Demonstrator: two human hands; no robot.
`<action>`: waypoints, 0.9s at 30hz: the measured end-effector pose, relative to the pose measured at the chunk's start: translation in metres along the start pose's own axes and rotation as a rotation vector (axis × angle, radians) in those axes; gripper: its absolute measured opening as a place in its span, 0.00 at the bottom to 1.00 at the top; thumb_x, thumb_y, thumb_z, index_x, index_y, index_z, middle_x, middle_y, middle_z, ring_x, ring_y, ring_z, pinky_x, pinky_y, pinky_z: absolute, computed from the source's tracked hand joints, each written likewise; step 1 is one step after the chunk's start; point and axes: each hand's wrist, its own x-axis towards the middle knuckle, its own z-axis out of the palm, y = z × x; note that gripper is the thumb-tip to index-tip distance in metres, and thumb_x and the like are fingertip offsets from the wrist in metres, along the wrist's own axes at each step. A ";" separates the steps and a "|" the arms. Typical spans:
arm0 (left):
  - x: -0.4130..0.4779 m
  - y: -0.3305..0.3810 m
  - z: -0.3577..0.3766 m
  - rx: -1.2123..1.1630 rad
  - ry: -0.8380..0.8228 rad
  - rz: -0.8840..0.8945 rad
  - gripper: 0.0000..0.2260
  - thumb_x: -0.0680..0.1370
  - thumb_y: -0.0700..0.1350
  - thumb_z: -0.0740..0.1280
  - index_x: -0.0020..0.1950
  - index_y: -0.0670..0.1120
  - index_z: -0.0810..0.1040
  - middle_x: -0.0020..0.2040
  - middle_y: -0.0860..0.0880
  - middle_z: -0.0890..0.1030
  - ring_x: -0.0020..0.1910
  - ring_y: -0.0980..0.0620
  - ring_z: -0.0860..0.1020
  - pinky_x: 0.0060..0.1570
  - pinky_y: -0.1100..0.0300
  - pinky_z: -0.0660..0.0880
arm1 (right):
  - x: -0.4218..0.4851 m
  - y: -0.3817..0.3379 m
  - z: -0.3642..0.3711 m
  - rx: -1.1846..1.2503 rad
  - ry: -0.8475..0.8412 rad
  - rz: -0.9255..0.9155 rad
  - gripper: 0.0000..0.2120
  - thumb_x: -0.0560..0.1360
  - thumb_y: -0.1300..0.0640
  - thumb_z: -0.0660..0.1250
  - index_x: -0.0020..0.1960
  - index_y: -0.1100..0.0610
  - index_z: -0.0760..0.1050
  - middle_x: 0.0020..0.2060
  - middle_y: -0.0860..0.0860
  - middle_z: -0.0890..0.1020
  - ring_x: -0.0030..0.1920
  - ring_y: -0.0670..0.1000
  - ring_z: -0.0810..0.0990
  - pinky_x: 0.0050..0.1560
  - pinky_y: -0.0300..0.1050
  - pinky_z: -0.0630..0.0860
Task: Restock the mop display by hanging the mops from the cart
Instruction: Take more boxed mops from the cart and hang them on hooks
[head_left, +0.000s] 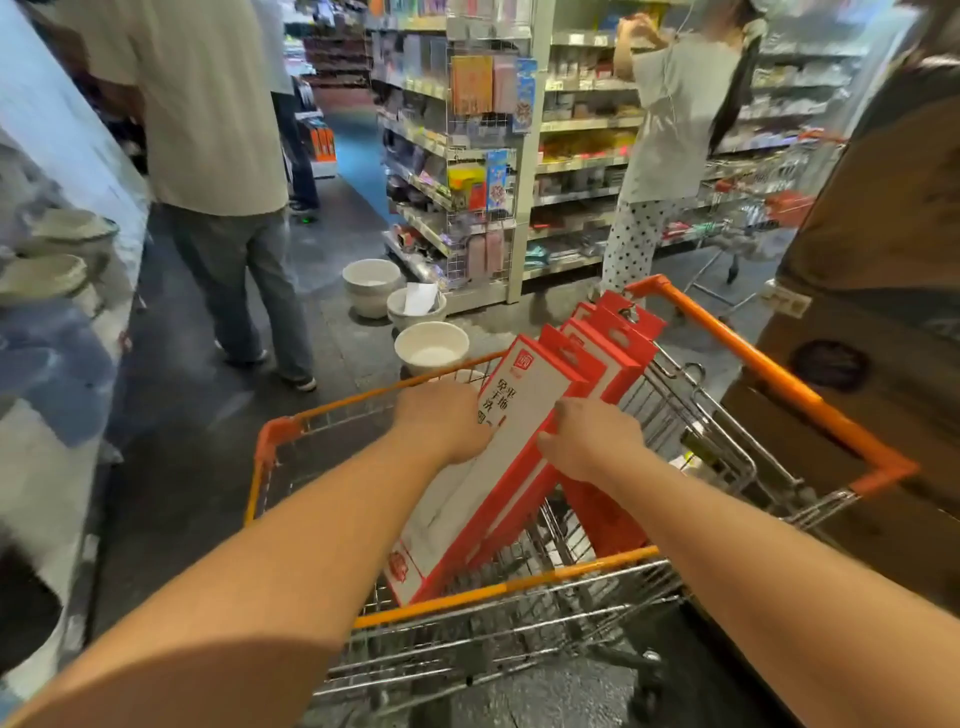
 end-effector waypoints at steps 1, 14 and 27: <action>0.011 0.003 0.003 -0.023 0.004 0.008 0.14 0.78 0.56 0.60 0.57 0.48 0.76 0.56 0.47 0.78 0.56 0.45 0.77 0.44 0.56 0.68 | 0.009 0.004 0.003 0.038 0.014 0.025 0.19 0.77 0.45 0.58 0.62 0.54 0.71 0.54 0.52 0.79 0.52 0.56 0.79 0.50 0.50 0.77; 0.149 0.018 0.052 -0.349 0.104 -0.011 0.22 0.77 0.53 0.63 0.70 0.51 0.67 0.64 0.45 0.71 0.61 0.42 0.73 0.48 0.53 0.70 | 0.129 0.033 0.045 0.534 0.151 0.325 0.31 0.77 0.46 0.64 0.72 0.58 0.57 0.66 0.57 0.70 0.63 0.61 0.72 0.54 0.50 0.69; 0.215 0.025 0.098 -0.648 -0.043 0.002 0.38 0.77 0.61 0.62 0.79 0.47 0.47 0.75 0.42 0.60 0.71 0.39 0.64 0.68 0.43 0.65 | 0.169 0.045 0.088 1.111 0.255 0.815 0.29 0.78 0.38 0.59 0.67 0.60 0.67 0.60 0.56 0.75 0.60 0.59 0.74 0.50 0.46 0.65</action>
